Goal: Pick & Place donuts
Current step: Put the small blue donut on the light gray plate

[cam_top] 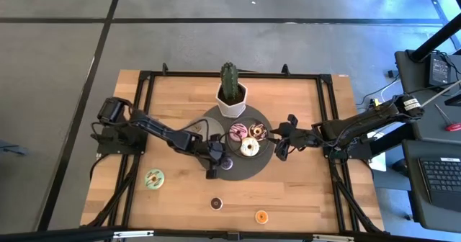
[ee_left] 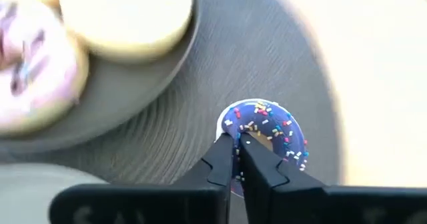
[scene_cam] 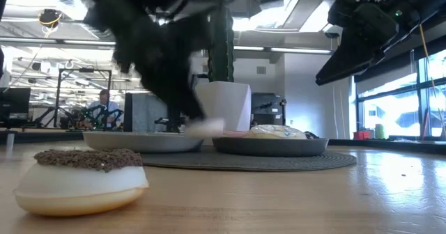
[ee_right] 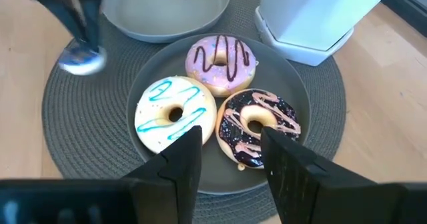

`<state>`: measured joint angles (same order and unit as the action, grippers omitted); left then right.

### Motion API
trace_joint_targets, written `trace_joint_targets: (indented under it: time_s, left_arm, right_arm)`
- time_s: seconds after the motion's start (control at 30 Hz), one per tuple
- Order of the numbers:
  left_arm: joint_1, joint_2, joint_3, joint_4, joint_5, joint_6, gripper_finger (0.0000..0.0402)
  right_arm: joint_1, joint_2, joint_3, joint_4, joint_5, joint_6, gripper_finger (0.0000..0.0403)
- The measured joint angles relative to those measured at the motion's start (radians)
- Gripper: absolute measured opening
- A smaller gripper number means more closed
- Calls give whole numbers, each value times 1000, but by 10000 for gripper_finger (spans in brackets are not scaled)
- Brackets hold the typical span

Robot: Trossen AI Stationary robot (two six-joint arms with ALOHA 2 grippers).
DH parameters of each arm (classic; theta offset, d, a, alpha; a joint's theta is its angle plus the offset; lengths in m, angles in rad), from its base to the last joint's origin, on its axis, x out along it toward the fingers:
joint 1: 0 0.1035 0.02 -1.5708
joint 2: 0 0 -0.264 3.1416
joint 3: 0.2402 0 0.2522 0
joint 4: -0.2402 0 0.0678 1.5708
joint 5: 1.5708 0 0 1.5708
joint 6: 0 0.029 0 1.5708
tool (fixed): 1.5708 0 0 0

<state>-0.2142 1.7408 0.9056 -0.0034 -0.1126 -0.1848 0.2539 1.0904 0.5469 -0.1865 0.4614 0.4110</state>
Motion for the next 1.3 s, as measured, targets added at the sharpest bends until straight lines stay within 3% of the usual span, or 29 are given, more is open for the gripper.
trace_joint_targets:
  time_s: [0.2, 0.33, 0.47, 0.83, 1.13, 1.3]
  left_arm:
    - [17, -158, 17, -233, 22, -11, 12]
    - [51, -276, 17, -395, -88, -43, 14]
    - [120, -326, 16, -451, -182, -105, 9]
    - [262, -309, -172, -319, -157, -240, 9]
    - [307, -309, -268, -142, -139, -271, 13]
    - [309, -309, -297, -124, -146, -275, 13]
  right_arm:
    - [0, 0, 1, -10, -2, 4, 155]
    - [0, 0, 1, -12, -2, 0, 155]
    - [0, 0, 1, -13, 0, -1, 155]
    - [0, 0, 1, -17, 1, -1, 155]
    - [0, 0, 1, -17, 1, 0, 155]
    - [0, 0, 1, -17, 1, 0, 155]
